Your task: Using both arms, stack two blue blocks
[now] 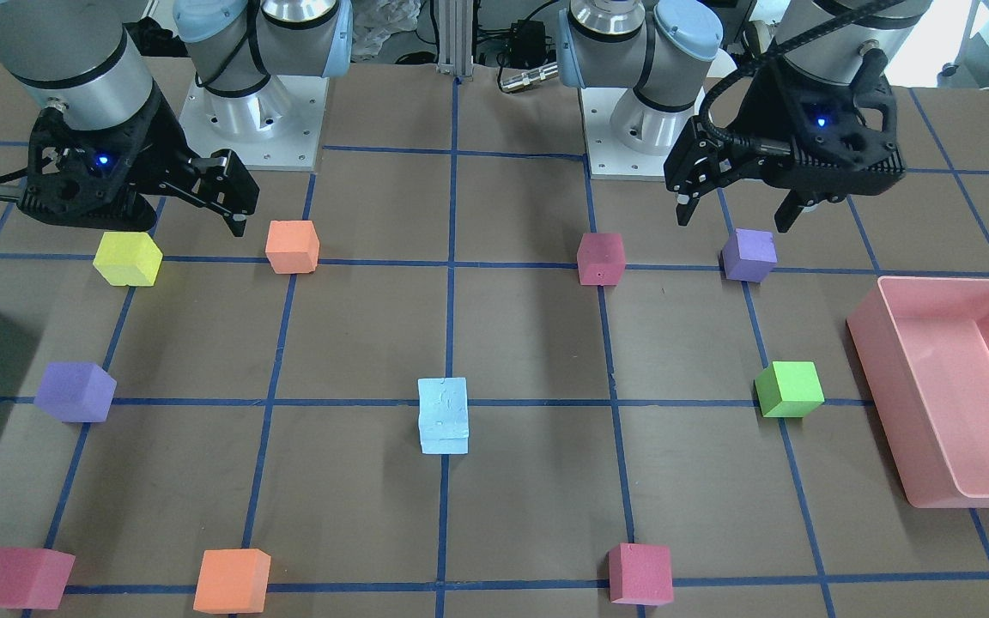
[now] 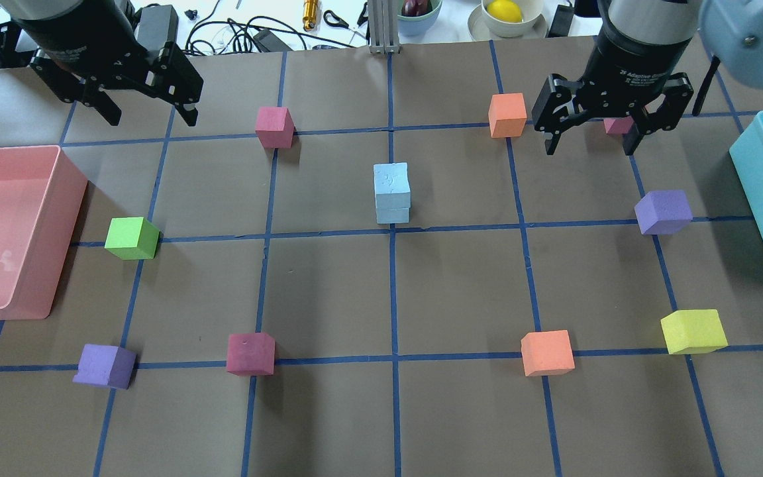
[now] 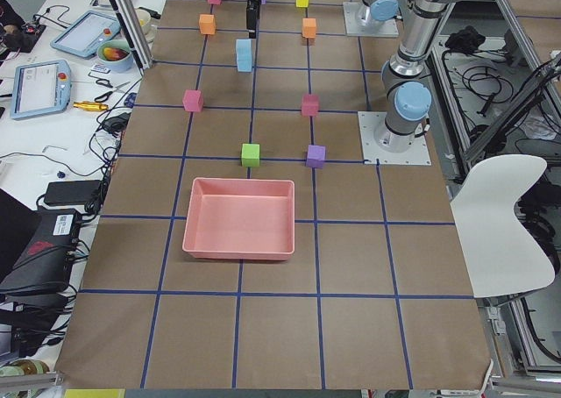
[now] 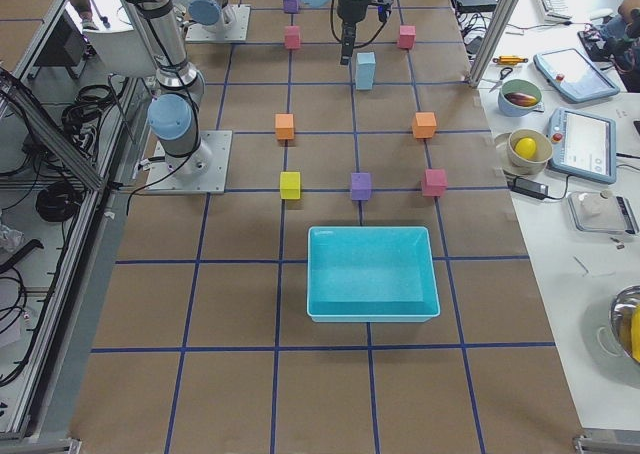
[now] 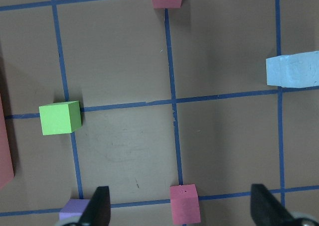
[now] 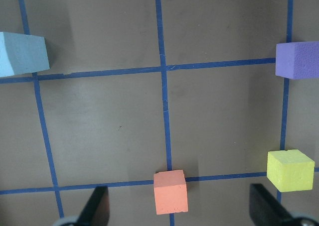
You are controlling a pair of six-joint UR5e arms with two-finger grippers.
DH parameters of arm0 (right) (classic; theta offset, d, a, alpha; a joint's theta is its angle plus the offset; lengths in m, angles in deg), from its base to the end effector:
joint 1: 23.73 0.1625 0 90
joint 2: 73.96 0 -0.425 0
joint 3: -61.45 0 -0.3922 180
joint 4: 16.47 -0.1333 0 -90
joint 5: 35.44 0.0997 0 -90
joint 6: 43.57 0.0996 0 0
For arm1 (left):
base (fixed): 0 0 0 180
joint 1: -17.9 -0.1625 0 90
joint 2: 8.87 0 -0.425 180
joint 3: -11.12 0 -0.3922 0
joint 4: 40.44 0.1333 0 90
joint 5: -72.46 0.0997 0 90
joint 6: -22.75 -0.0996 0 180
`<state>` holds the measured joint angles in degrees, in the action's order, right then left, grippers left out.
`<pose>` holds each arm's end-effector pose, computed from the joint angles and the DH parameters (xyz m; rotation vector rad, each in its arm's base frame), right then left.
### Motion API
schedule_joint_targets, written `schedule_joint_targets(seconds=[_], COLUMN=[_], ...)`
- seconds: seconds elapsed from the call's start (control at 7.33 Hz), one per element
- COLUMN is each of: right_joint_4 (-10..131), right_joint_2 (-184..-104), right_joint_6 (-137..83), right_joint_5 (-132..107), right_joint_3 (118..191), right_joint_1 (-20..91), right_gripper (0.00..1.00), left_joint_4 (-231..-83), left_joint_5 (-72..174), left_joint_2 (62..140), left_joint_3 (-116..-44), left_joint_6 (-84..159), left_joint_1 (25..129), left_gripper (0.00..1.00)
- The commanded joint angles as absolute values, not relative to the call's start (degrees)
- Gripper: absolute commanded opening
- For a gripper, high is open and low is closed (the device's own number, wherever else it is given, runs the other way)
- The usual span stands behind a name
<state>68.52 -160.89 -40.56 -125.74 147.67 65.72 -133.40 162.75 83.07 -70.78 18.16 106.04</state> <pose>0.1279 -0.5081 0.4850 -0.0970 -3.1310 -0.1174 -0.1162 -0.5135 0.5355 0.0744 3.1313 -0.0869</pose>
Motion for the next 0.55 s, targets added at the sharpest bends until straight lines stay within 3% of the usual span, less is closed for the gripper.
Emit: schedule_joint_targets(seconds=[0.0,0.41], right_joint_4=[68.6,68.4], right_joint_2=[-160.9,-160.8], right_joint_6=[-40.9,-40.8], right_joint_5=[-125.9,-125.9], right_joint_3=[147.7,147.7], right_joint_1=[65.7,65.7], right_gripper=[1.00,1.00], left_joint_4=[-129.8,-129.4], left_joint_5=[163.0,162.7], left_joint_2=[82.4,82.7], left_joint_3=[-72.6,-72.6], left_joint_6=[21.1,21.4], left_joint_1=[106.1,106.1], left_gripper=[1.00,1.00])
